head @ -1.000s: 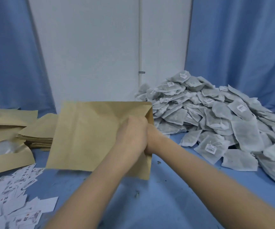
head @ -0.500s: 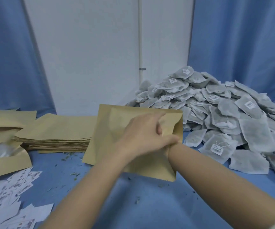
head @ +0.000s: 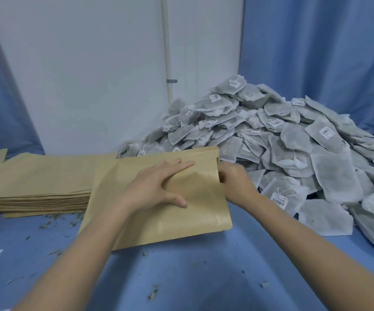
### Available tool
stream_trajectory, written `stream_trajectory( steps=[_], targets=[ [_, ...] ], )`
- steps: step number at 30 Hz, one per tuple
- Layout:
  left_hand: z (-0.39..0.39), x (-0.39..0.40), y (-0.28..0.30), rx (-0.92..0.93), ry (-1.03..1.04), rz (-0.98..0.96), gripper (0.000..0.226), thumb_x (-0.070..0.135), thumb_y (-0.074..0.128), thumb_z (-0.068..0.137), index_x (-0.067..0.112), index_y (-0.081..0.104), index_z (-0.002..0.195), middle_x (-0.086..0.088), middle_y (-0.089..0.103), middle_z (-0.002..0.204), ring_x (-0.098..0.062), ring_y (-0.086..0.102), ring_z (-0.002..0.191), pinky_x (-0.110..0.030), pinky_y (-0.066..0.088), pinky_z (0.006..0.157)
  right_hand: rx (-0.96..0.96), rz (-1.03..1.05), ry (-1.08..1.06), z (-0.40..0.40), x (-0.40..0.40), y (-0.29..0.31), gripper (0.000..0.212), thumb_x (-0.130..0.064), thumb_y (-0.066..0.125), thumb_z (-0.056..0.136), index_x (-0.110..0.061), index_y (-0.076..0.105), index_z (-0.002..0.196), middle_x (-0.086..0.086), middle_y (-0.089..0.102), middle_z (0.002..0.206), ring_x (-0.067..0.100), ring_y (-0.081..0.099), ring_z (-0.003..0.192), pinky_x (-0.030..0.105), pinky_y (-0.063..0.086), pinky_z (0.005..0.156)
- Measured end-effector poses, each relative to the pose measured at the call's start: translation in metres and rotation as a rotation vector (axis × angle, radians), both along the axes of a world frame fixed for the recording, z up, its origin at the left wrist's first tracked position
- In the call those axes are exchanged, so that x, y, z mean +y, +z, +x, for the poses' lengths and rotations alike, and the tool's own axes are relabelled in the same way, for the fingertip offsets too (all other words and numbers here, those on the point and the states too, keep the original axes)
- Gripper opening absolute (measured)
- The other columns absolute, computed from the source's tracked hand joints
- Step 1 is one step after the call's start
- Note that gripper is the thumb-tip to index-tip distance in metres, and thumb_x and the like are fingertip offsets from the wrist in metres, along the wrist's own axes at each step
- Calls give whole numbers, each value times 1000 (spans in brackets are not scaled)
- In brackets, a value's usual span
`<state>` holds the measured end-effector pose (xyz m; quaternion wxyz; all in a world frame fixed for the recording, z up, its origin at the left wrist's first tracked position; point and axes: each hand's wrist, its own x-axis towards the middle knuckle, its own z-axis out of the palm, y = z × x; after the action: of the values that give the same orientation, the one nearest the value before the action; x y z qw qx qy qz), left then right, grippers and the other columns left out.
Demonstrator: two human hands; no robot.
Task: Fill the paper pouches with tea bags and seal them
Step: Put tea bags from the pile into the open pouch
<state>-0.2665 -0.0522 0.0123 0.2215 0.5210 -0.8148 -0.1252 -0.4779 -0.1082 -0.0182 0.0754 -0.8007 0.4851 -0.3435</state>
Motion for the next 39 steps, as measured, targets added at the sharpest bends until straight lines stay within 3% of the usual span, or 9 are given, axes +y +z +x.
stream_trajectory(
  steps=[2,5,9,17,23,27,31,35,39],
  targets=[
    [-5,-11,-9,79,12,38,91,44,82,61,65,26,129,20,22,153,-7,16,143,-36,14,118,-67,-122,-242,-34,-7,-17,15,-15,56,83,-18,69,91,-4,60,84,16,57,79,28,43,68],
    [-12,-28,-18,89,25,64,93,41,84,61,61,28,133,16,24,154,-9,18,143,-37,16,117,129,154,-536,-64,-28,-38,35,-35,55,87,-20,60,118,12,49,119,31,51,108,35,45,88],
    [-15,-41,-28,63,32,88,93,41,84,61,65,24,128,13,25,154,-9,21,141,-35,16,117,196,333,-544,-65,-50,-52,46,-34,61,85,-7,51,122,18,44,124,34,51,108,36,43,90],
    [-18,-55,-39,-38,73,113,93,44,80,65,57,22,136,11,22,155,-12,19,142,-37,13,116,-795,230,-125,-101,-27,-32,36,2,72,75,-12,63,107,-3,66,80,-2,59,65,5,46,68],
    [-27,-53,-33,14,-11,113,95,41,82,62,61,22,133,17,20,155,-10,14,144,-40,11,117,-552,379,123,-49,-14,-16,29,11,64,76,-4,64,101,8,64,73,15,57,67,24,48,73],
    [-34,-51,-34,103,-65,148,92,41,84,59,67,29,128,25,23,151,-2,16,142,-33,13,118,-191,374,164,-25,-15,-15,28,5,52,85,-15,54,65,-3,50,63,8,43,59,9,33,56],
    [-39,-53,-35,81,-46,147,91,41,84,61,68,25,125,20,22,153,-4,16,142,-35,13,118,-49,153,-61,-67,-10,-22,19,-21,66,83,-20,70,101,-7,68,100,3,56,94,10,40,81],
    [-47,-52,-37,59,-53,173,91,41,83,62,67,22,125,19,21,153,-5,15,143,-36,13,117,477,101,-669,-113,-3,-34,49,-56,60,75,-35,55,118,3,42,130,27,38,119,37,32,96],
    [-52,-53,-39,51,-43,170,91,40,83,64,64,22,127,15,23,154,-7,19,142,-36,15,116,244,250,-678,-125,-2,-45,58,-41,64,75,-28,44,127,9,34,127,32,47,108,34,40,82]
  ],
)
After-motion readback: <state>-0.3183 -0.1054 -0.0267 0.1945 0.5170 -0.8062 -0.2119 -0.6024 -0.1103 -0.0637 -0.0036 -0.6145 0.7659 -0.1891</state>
